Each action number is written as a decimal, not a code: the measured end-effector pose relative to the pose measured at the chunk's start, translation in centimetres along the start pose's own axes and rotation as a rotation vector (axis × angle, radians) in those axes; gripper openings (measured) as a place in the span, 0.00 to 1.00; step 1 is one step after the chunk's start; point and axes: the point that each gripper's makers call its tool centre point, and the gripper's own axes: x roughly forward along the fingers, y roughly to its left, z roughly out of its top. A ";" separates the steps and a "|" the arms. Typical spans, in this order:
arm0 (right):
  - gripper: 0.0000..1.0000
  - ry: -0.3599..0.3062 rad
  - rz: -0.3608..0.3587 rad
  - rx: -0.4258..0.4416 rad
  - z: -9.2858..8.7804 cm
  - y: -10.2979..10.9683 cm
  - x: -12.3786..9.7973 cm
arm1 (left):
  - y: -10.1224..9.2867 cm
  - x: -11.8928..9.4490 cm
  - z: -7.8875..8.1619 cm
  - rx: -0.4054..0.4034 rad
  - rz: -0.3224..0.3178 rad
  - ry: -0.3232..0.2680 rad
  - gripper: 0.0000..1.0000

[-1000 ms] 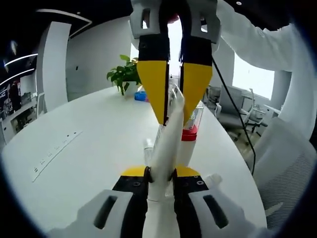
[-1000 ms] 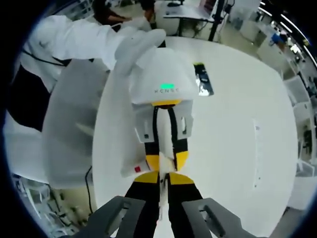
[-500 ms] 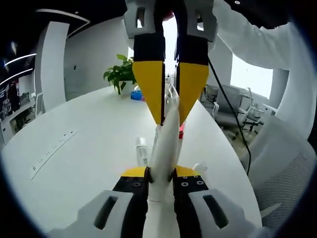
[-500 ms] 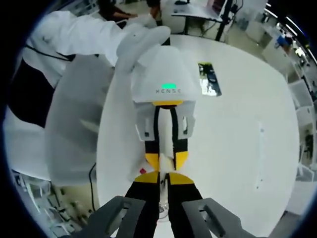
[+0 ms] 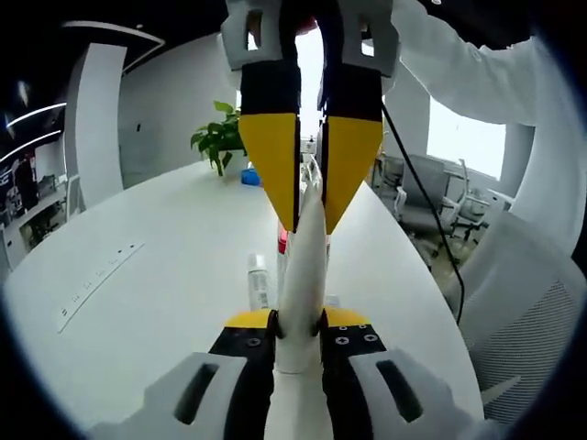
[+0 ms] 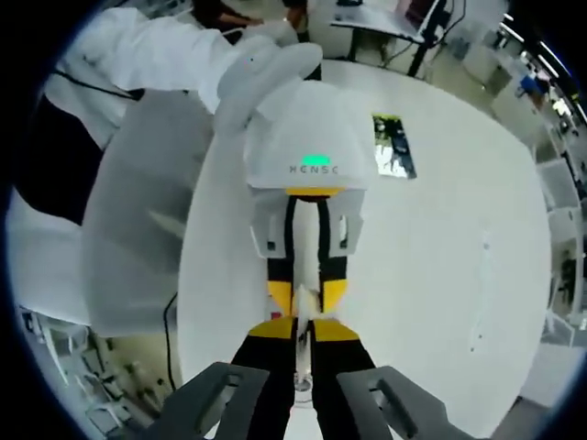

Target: Arrange the skincare products in the storage area until every visible bottle or jar stands upright without overlapping.

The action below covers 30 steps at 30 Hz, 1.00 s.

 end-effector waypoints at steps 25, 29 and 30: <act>0.00 0.013 -0.006 -0.018 -0.5 0.1 0.5 | -0.3 0.2 0.3 0.048 0.000 -0.022 0.16; 0.00 0.001 -0.010 -0.019 -0.4 -0.1 0.3 | -0.4 0.2 0.2 0.040 -0.005 -0.020 0.18; 0.00 -0.002 -0.007 -0.020 -0.4 0.0 0.3 | -0.5 0.2 0.2 0.042 -0.005 -0.020 0.18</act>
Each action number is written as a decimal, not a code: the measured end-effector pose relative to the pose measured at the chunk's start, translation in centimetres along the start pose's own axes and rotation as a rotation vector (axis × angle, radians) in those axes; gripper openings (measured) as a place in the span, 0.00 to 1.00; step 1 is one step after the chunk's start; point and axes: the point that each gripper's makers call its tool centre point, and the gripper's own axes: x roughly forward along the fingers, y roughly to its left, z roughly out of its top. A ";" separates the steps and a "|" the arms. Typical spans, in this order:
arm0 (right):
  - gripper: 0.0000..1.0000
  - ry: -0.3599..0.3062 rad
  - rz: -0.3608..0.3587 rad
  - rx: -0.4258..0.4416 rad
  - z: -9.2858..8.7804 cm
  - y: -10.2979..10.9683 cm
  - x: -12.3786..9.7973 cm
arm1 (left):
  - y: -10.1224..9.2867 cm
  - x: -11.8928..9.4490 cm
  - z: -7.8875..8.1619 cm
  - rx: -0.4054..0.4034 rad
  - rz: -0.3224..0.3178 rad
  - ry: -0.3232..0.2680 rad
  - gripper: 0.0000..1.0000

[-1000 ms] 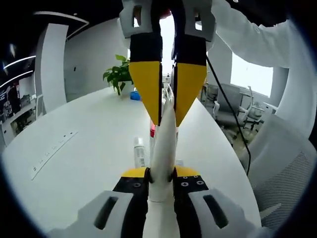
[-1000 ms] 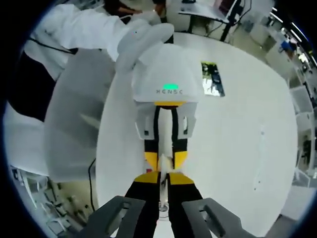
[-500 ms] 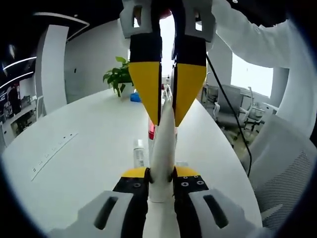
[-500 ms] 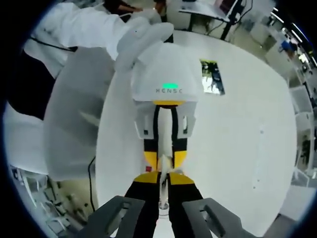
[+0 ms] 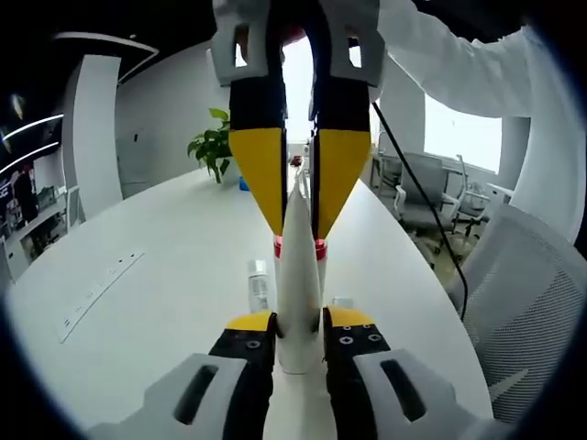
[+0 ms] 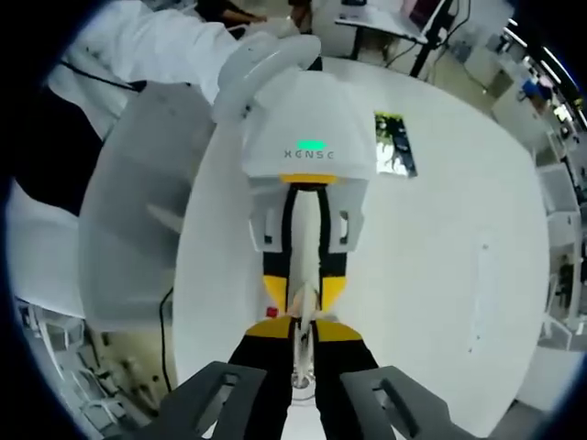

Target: Arrange the skincare products in the storage area until every visible bottle or jar stands upright without overlapping.

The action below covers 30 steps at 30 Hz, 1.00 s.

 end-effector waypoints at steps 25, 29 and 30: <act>0.13 -0.017 -0.018 -0.025 0.2 -0.2 -0.2 | 0.0 -0.6 0.2 0.024 0.005 0.004 0.20; 0.18 -0.029 -0.026 -0.027 0.2 -0.2 -0.3 | -0.2 -0.9 0.4 0.021 0.011 0.003 0.24; 0.20 -0.031 -0.027 -0.027 0.2 -0.2 -0.3 | -0.1 -0.9 0.4 0.019 0.013 0.005 0.26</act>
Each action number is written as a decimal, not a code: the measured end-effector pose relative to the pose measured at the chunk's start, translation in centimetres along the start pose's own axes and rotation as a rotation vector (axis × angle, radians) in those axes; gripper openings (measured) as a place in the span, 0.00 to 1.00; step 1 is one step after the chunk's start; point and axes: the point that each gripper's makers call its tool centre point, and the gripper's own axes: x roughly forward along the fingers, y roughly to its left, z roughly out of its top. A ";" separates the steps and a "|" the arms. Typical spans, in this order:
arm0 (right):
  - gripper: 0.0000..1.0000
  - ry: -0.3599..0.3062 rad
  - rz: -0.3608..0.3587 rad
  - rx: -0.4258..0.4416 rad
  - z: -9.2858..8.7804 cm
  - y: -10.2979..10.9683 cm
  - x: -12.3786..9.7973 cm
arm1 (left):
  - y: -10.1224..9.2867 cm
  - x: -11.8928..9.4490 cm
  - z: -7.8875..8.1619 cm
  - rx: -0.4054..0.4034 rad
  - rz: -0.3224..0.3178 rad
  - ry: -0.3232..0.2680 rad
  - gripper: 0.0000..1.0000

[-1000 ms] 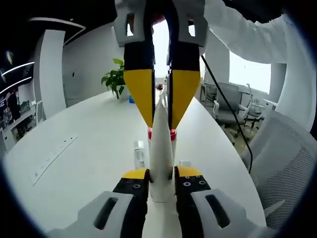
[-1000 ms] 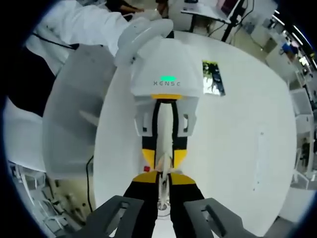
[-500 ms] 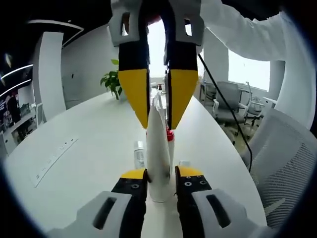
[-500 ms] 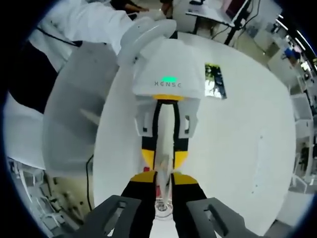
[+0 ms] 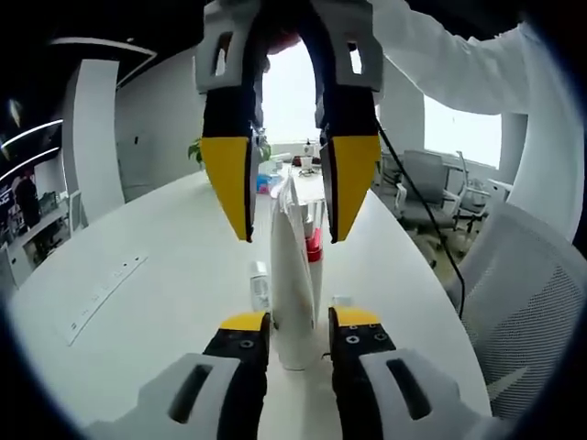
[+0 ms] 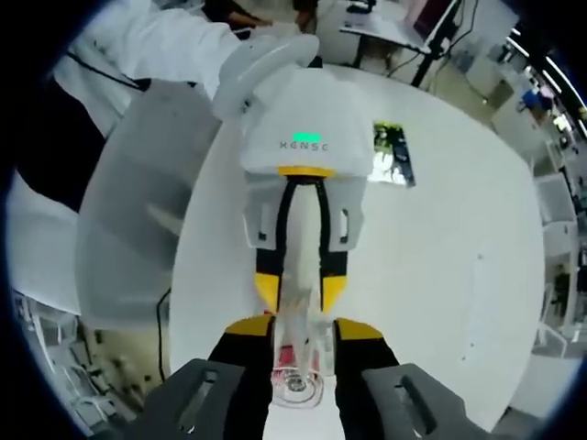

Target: Arrange the skincare products in the storage area until every visible bottle or jar stands upright without overlapping.

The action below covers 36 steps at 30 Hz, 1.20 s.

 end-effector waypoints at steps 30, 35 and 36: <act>0.68 -0.095 -0.050 0.038 -0.1 0.9 -0.1 | 0.4 -5.2 -0.5 -0.103 0.155 0.025 0.74; 0.73 -0.124 -0.066 0.050 0.0 0.9 -0.4 | 0.2 -5.8 -0.9 -0.121 0.167 0.036 0.80; 0.74 -0.129 -0.070 0.052 0.0 0.9 -0.4 | 0.1 -5.9 -1.0 -0.137 0.168 0.038 0.80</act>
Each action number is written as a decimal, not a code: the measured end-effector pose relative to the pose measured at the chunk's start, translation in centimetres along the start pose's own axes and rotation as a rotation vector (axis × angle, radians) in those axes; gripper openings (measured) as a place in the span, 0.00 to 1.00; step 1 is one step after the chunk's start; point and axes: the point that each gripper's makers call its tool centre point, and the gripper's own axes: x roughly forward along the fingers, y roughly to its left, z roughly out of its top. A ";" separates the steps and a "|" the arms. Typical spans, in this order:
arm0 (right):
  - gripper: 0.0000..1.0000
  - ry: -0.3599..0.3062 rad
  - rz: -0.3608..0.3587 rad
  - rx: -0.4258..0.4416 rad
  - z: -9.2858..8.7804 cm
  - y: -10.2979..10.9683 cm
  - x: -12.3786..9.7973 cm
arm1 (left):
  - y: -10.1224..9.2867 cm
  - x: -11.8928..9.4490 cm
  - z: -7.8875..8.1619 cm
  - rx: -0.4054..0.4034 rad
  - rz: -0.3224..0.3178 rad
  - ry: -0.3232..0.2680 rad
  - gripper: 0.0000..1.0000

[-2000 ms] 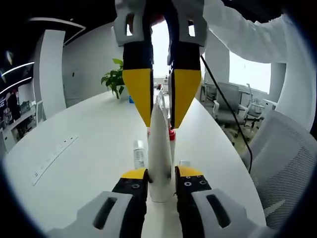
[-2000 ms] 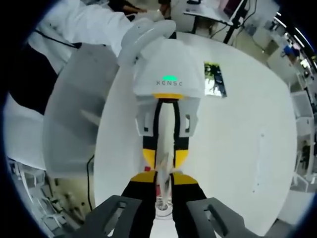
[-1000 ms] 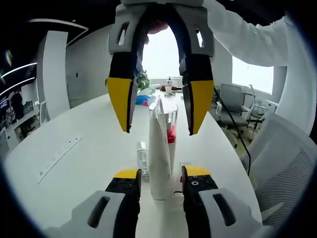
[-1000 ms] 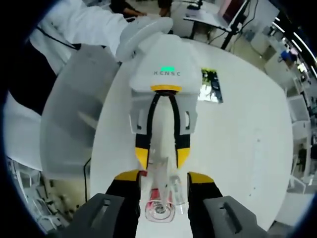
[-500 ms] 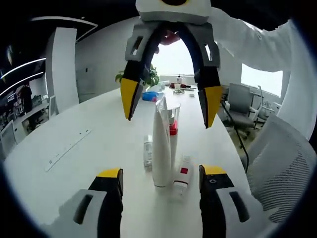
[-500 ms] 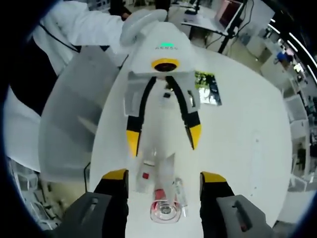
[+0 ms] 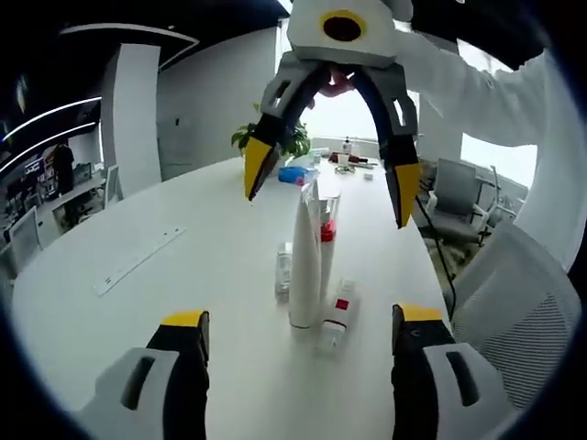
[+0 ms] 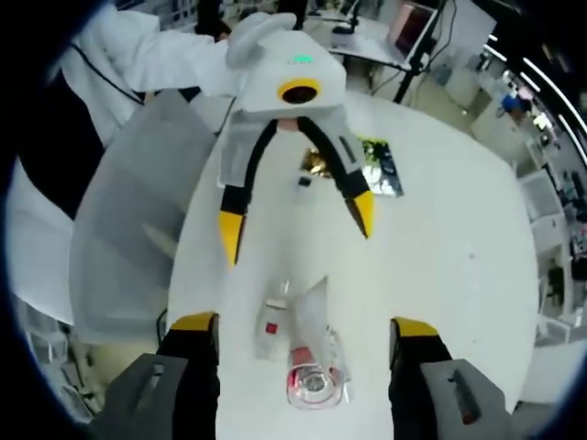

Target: Arrange the skincare products in the storage area until every visible bottle or jar stands upright without overlapping.

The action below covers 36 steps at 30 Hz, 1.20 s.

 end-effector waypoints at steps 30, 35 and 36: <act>0.99 -0.119 -0.129 0.104 -0.5 1.2 -1.5 | 1.4 -6.4 -1.4 -0.059 0.190 0.033 0.99; 1.00 -0.145 -0.173 0.134 -0.9 1.5 -1.8 | 1.8 -7.5 -2.1 -0.096 0.210 0.028 0.99; 1.00 -0.153 -0.182 0.144 -0.9 1.5 -1.9 | 1.8 -7.7 -2.1 -0.100 0.212 0.021 0.99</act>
